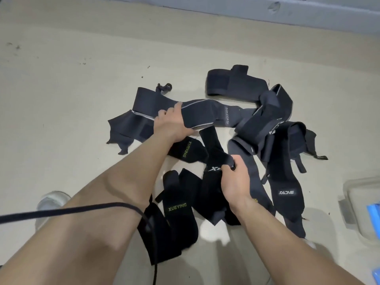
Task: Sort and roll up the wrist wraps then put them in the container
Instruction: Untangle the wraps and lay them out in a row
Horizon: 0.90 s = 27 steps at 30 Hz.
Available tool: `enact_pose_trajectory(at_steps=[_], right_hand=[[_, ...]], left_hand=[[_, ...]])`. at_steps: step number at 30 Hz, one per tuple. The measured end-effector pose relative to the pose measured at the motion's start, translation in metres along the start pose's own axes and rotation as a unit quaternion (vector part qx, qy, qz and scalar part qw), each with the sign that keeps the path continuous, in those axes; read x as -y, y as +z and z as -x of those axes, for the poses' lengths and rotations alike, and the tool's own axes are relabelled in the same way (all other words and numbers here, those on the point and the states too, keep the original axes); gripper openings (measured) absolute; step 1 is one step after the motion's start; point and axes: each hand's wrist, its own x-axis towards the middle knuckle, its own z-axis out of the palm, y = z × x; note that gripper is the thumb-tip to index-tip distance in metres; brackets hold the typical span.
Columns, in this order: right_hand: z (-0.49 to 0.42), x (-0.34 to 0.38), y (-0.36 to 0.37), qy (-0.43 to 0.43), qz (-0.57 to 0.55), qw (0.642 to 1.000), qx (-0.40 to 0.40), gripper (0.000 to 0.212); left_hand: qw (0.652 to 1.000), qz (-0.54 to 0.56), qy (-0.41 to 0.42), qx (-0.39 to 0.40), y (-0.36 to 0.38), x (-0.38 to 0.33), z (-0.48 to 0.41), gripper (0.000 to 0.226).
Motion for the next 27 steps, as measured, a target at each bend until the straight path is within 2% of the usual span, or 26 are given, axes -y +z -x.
enact_pose_trajectory(at_steps=[2, 4, 9, 13, 15, 17, 20, 21, 24, 25, 27], right_hand=[[-0.003, -0.005, -0.001, 0.009, -0.014, 1.000, -0.006, 0.016], [-0.006, -0.007, -0.004, 0.015, -0.027, 0.999, -0.009, 0.018], [-0.012, -0.002, -0.013, 0.008, -0.045, 0.999, -0.020, 0.013], [-0.015, 0.004, -0.017, 0.011, -0.044, 0.999, -0.024, 0.026], [-0.015, 0.005, -0.016, 0.016, -0.039, 0.999, -0.026, 0.026], [-0.015, 0.004, -0.015, 0.020, -0.025, 0.999, -0.028, 0.023], [-0.016, 0.002, -0.012, 0.017, 0.008, 1.000, -0.022, 0.008], [-0.016, 0.002, -0.011, 0.017, 0.020, 0.999, -0.019, 0.007], [-0.016, 0.001, -0.010, 0.014, 0.055, 0.998, -0.012, 0.008], [-0.015, 0.001, -0.011, 0.009, 0.062, 0.998, -0.012, 0.008], [-0.014, 0.001, -0.012, -0.002, 0.071, 0.997, -0.016, 0.011]], left_hand=[[0.999, -0.050, 0.008, 0.017, 0.006, 0.001, -0.003, 0.103], [0.995, -0.090, 0.022, 0.025, 0.014, 0.002, 0.001, 0.092], [0.992, -0.107, 0.059, 0.044, 0.023, 0.018, 0.027, 0.047], [0.979, -0.162, 0.089, 0.084, 0.023, 0.032, 0.049, 0.022], [0.970, -0.202, 0.087, 0.103, 0.022, 0.031, 0.054, 0.027], [0.981, -0.155, 0.066, 0.092, 0.020, 0.026, 0.054, 0.036], [0.996, -0.065, 0.062, -0.024, 0.014, 0.012, 0.045, 0.024], [0.995, -0.051, 0.070, -0.050, 0.013, 0.006, 0.040, 0.027], [0.999, 0.040, 0.031, 0.009, 0.016, -0.009, 0.025, 0.079], [0.998, 0.063, 0.013, 0.023, 0.018, -0.012, 0.022, 0.089], [0.998, 0.066, 0.002, 0.017, 0.025, -0.013, 0.021, 0.083]])
